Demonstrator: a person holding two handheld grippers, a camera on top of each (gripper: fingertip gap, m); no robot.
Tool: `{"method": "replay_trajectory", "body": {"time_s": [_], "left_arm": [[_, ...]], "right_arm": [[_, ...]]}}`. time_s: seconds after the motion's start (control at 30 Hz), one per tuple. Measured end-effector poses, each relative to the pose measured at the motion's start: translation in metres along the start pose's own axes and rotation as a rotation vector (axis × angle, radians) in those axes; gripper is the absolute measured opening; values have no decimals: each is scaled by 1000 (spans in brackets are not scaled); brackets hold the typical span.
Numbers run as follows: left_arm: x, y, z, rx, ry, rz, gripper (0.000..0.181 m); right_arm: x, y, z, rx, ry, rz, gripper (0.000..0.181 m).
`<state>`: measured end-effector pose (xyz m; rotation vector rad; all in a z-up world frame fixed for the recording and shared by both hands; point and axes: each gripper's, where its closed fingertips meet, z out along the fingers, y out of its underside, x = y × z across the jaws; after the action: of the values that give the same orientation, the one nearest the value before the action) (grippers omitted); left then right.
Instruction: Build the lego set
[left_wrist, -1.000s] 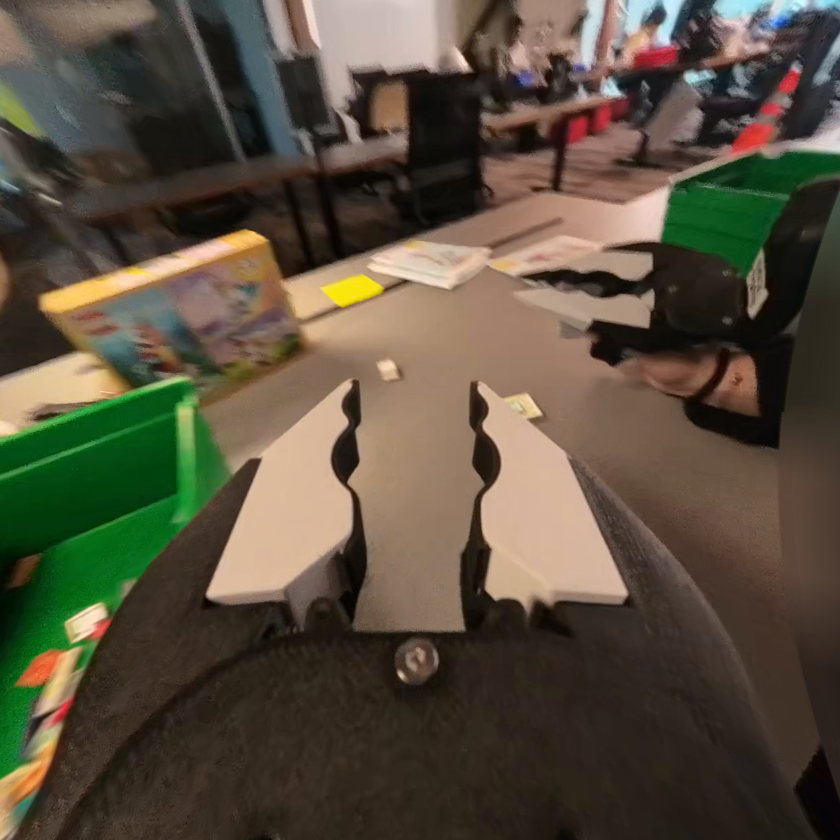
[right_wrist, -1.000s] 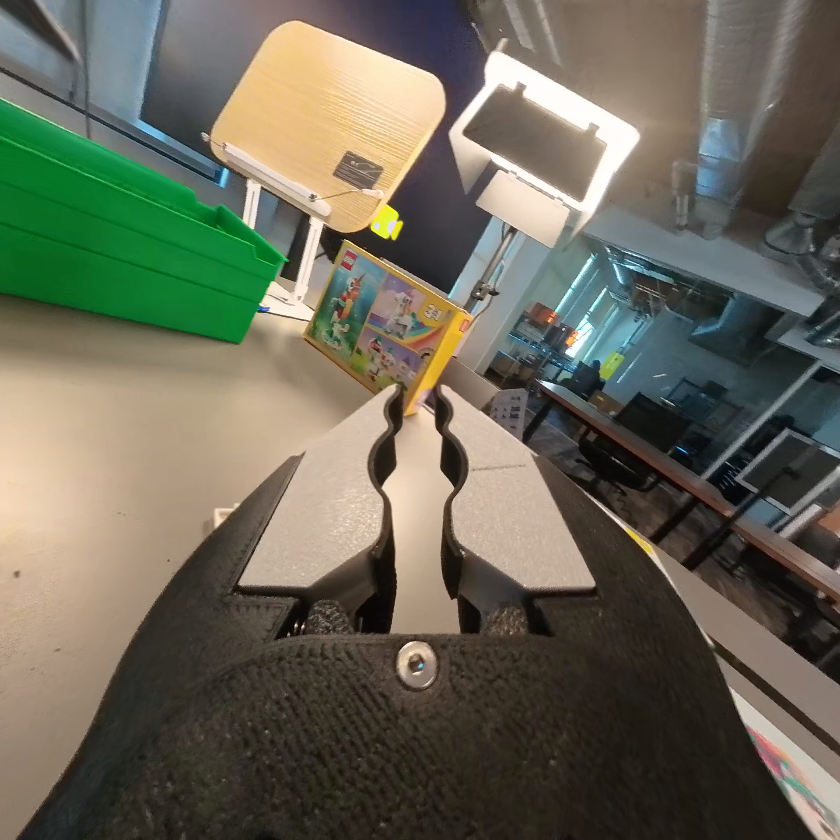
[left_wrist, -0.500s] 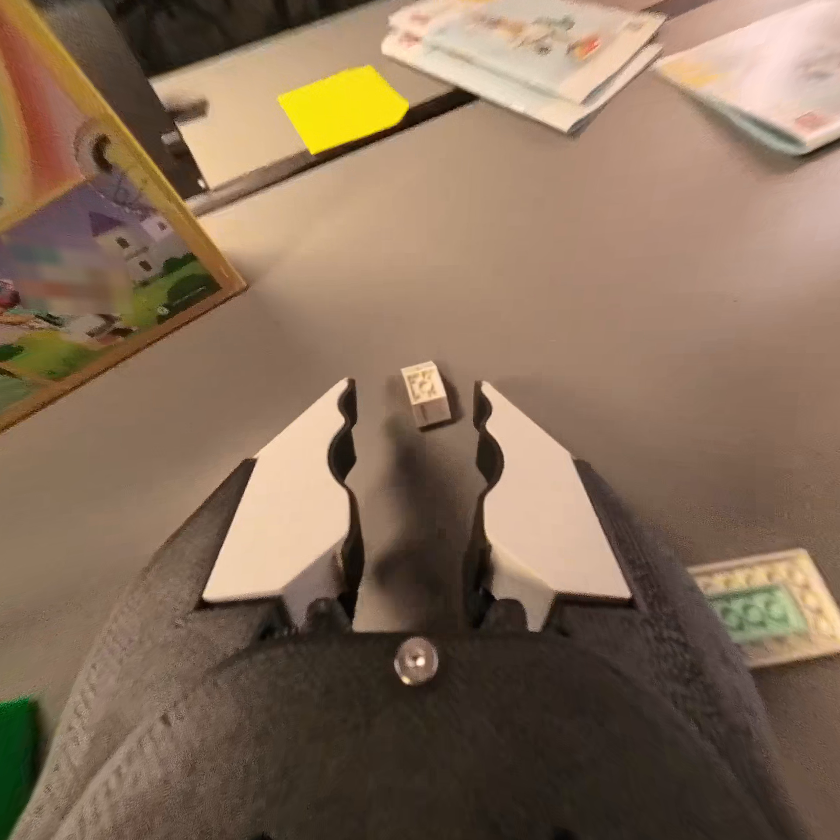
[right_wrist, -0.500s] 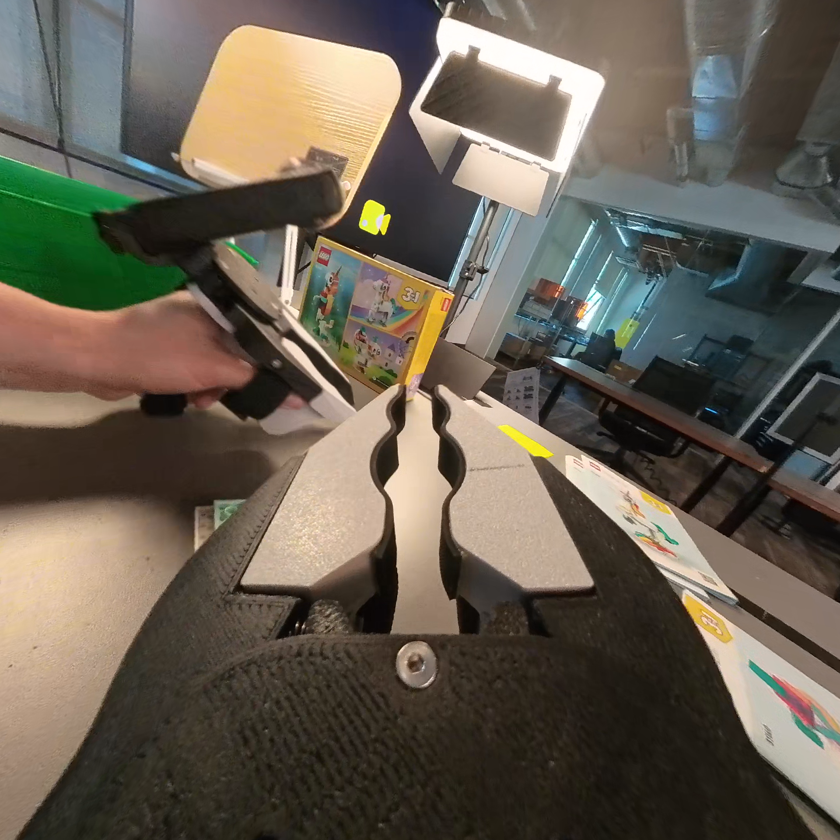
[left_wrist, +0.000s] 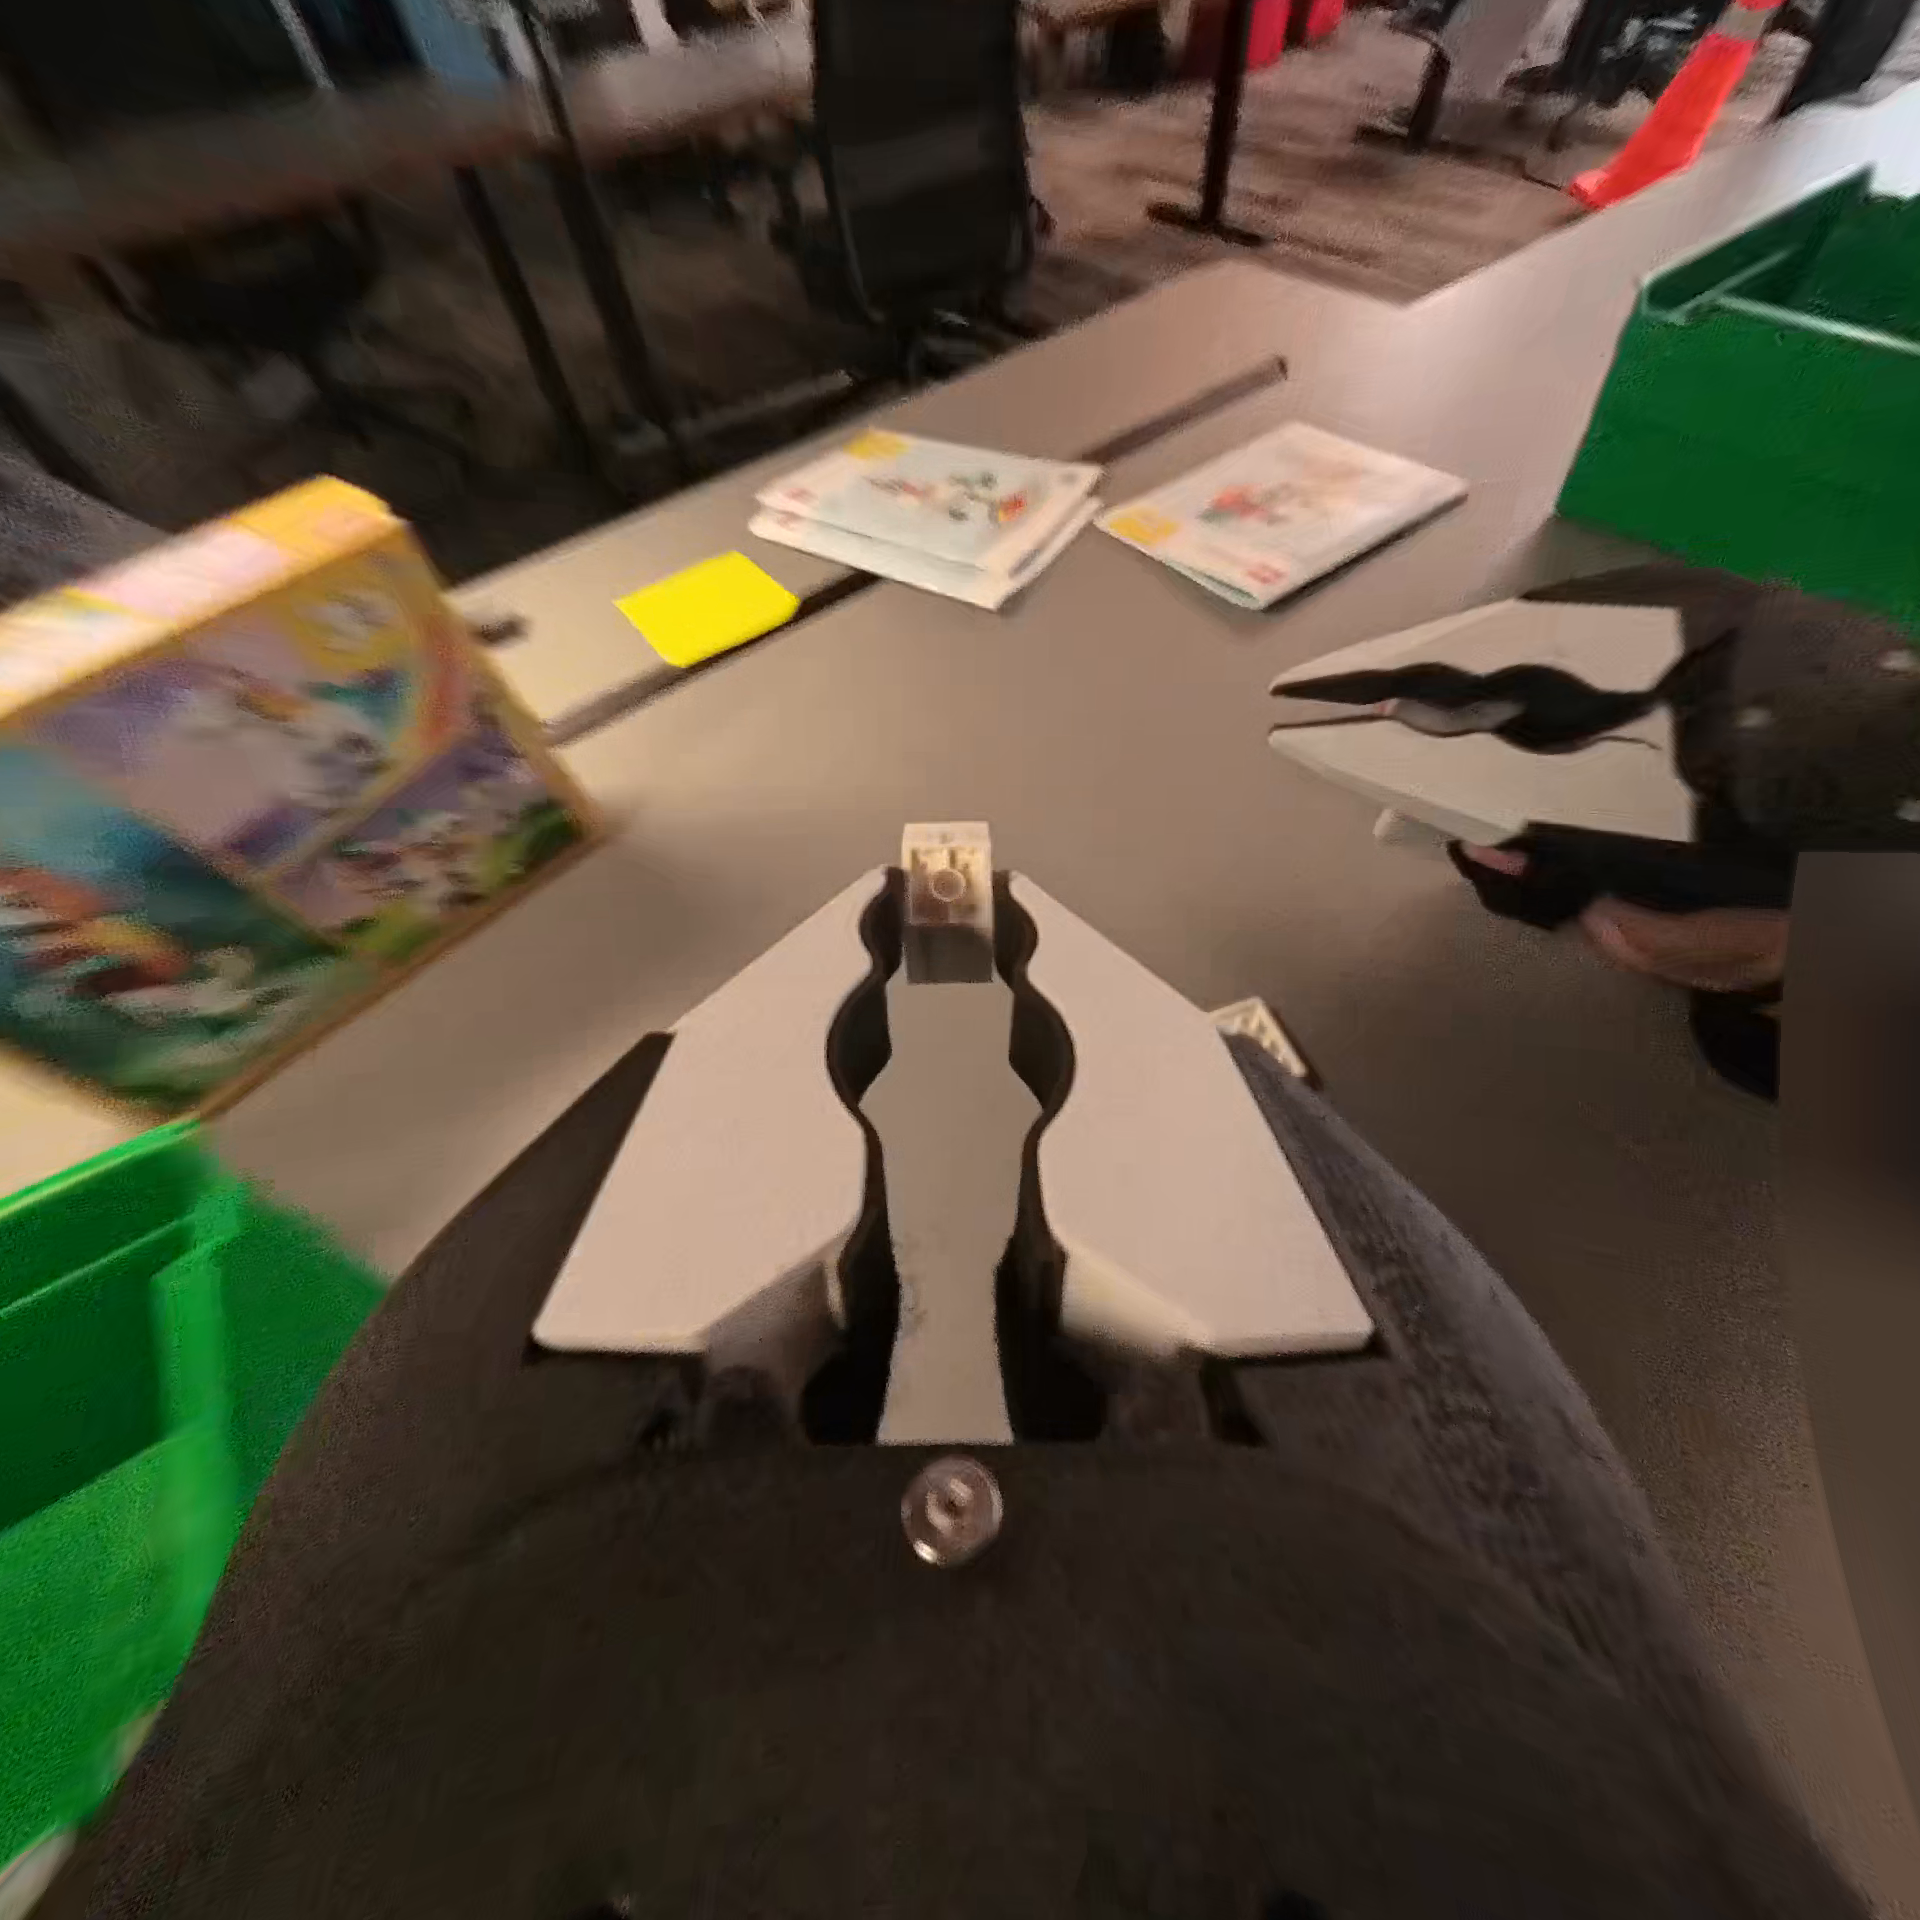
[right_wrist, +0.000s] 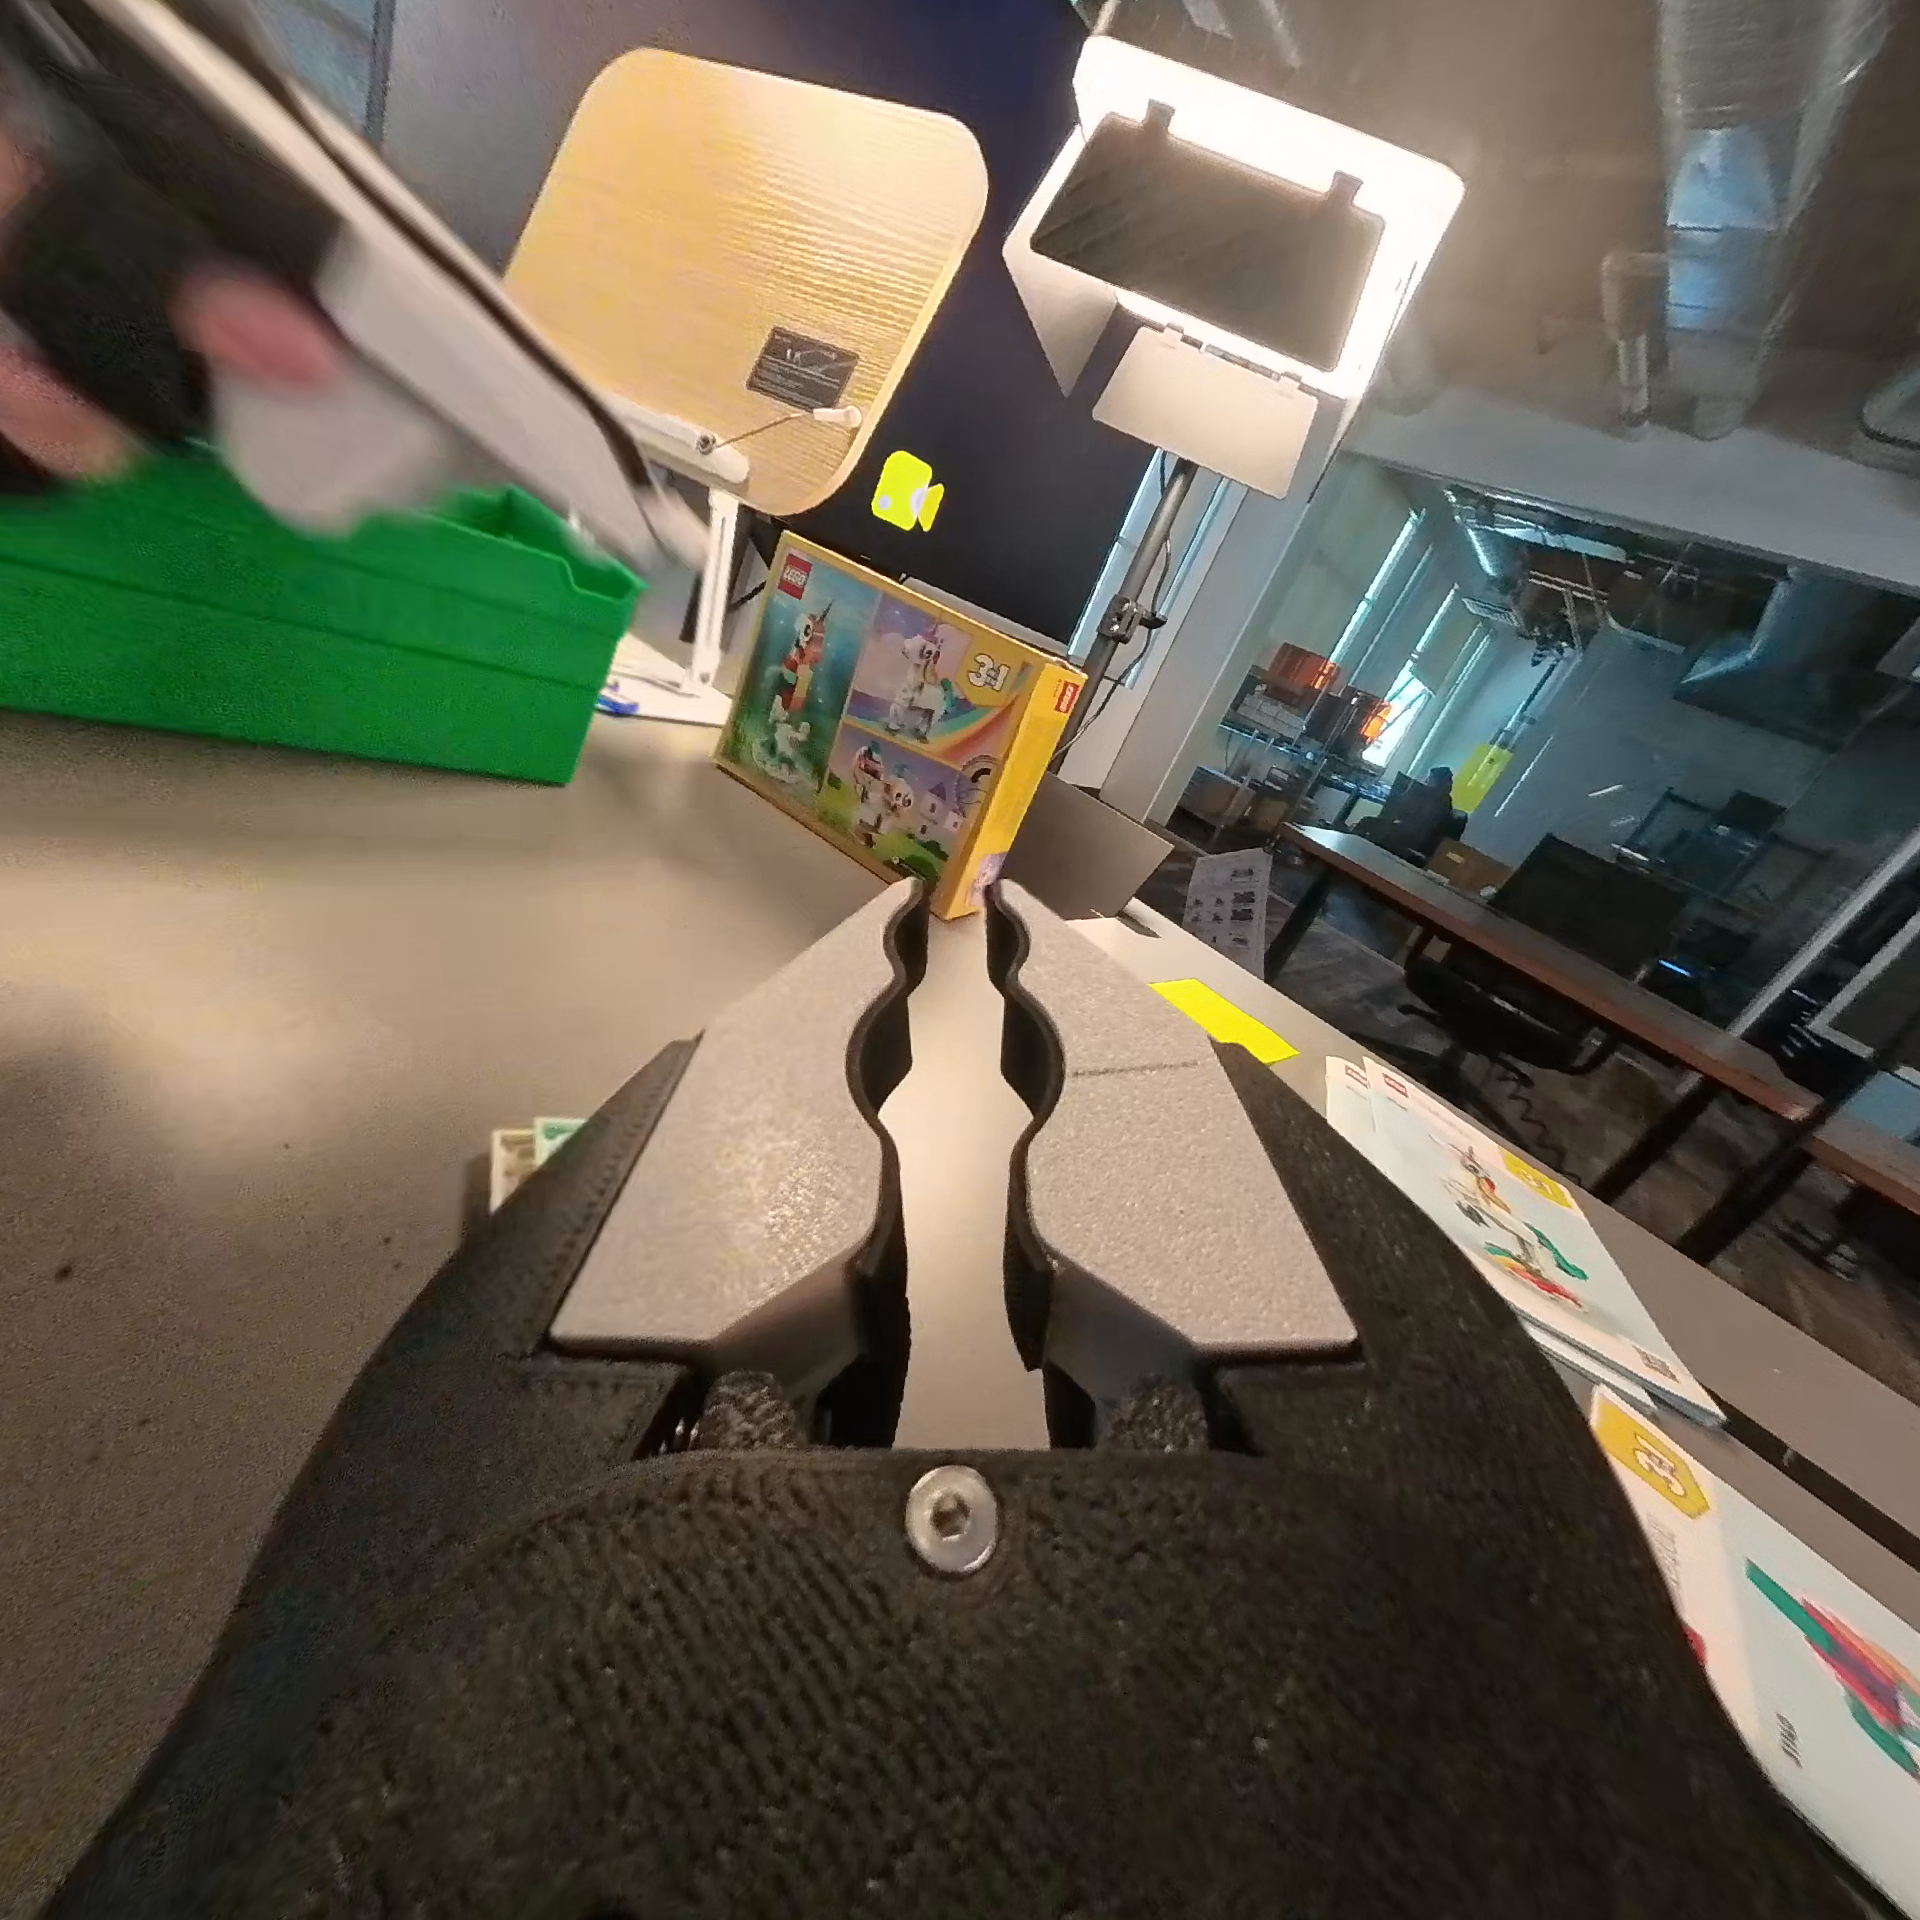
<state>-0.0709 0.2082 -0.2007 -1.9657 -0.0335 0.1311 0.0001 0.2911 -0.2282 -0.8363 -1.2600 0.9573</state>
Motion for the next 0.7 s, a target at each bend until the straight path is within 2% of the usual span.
{"method": "replay_trajectory", "body": {"time_s": [0.1, 0.2, 0.27, 0.33, 0.37, 0.43, 0.47, 0.53, 0.6, 0.7], "left_arm": [[-39, 0, -84, -10, -233, 33, 16], [-95, 36, -156, -93, -479, -54, 16], [-119, 68, -183, -144, -514, -184, 17], [-134, 100, -196, -197, -508, -326, 17], [-139, 115, -200, -217, -511, -403, 23], [-146, 134, -200, -218, -500, -525, 50], [-148, 142, -199, -224, -496, -557, 56], [-154, 157, -198, -262, -515, -577, 59], [-155, 158, -196, -259, -530, -566, 61], [-142, 115, -192, -100, -533, -416, 60]], "right_arm": [[-4, 0, 2, -5, -19, -11, 8], [-10, 1, 3, -15, -41, -38, 8], [-14, 2, 4, -27, -58, -50, 8], [-26, 7, 5, -81, -143, -14, 8], [-40, 14, 4, -153, -257, 31, 9], [-63, 40, -1, -373, -442, 153, 36], [-69, 51, -5, -468, -494, 206, 45], [-72, 57, -9, -522, -521, 237, 50], [-78, 61, -14, -560, -548, 225, 50], [-87, 78, -23, -677, -586, 171, 50]]}}
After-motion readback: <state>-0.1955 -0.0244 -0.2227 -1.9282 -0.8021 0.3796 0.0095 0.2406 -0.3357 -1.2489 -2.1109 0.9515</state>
